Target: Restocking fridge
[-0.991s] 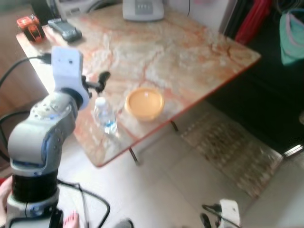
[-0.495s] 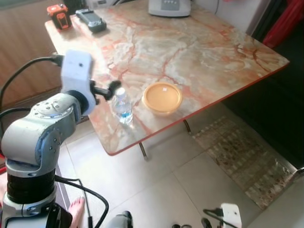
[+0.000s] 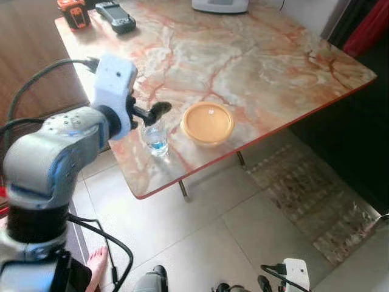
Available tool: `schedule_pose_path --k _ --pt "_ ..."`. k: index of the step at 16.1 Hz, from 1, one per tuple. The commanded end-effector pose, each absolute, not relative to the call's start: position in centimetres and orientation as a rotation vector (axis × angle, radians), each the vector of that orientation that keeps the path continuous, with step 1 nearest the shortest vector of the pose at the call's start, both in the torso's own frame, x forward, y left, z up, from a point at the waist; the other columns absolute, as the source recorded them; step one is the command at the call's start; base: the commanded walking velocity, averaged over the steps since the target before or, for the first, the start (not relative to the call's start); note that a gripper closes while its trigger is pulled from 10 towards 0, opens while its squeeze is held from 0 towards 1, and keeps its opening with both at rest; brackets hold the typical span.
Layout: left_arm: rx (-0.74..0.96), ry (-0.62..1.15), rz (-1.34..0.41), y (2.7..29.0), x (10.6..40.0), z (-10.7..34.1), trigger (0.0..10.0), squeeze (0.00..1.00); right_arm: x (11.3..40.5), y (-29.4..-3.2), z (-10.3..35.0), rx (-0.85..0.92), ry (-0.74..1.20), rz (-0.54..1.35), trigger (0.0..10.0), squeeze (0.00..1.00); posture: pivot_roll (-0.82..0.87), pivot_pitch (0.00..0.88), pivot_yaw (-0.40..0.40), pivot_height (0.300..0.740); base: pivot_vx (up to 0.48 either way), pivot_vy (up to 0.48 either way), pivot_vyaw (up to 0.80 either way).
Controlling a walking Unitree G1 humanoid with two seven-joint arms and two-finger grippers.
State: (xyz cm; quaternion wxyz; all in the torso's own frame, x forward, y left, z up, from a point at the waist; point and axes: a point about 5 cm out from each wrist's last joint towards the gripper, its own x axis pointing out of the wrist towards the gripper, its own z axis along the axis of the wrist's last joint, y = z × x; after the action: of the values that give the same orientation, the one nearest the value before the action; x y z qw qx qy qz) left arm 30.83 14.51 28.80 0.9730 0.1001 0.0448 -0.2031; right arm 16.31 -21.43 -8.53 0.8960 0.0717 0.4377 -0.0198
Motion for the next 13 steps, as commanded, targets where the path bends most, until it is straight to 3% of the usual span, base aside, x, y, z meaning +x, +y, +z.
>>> schedule_pose_path --k 1,7,8,9,10,13 --pt "0.210 0.099 -0.427 14.1 31.1 28.4 10.0 0.00 15.3 -21.8 -8.9 0.165 0.930 -0.070 10.0 0.00 0.21 0.238 -0.062 0.740 0.000 0.000 0.00" --pt "0.236 0.131 -0.475 13.1 31.0 28.0 10.0 0.00 15.2 -22.2 -8.8 0.168 0.919 -0.097 10.0 0.00 0.20 0.236 -0.067 0.740 0.000 0.000 0.00" --pt "0.249 0.133 -0.476 13.1 30.8 27.9 4.8 0.00 15.2 -22.2 -8.8 0.168 0.919 -0.096 10.0 0.00 0.20 0.235 -0.068 0.740 0.000 0.000 0.00" --pt "0.256 0.134 -0.476 13.1 30.7 27.8 3.5 0.00 15.2 -22.2 -8.8 0.169 0.918 -0.096 10.0 0.00 0.20 0.233 -0.068 0.740 0.000 0.000 0.00" --pt "0.248 0.137 -0.473 13.0 30.6 27.8 0.0 0.00 15.2 -22.2 -8.8 0.175 0.914 -0.102 10.0 0.00 0.20 0.231 -0.069 0.740 0.000 0.000 0.00" --pt "0.253 0.130 -0.465 12.9 30.4 27.9 0.0 0.00 15.2 -22.2 -8.8 0.175 0.916 -0.099 10.0 0.00 0.20 0.222 -0.072 0.740 0.000 0.000 0.00"
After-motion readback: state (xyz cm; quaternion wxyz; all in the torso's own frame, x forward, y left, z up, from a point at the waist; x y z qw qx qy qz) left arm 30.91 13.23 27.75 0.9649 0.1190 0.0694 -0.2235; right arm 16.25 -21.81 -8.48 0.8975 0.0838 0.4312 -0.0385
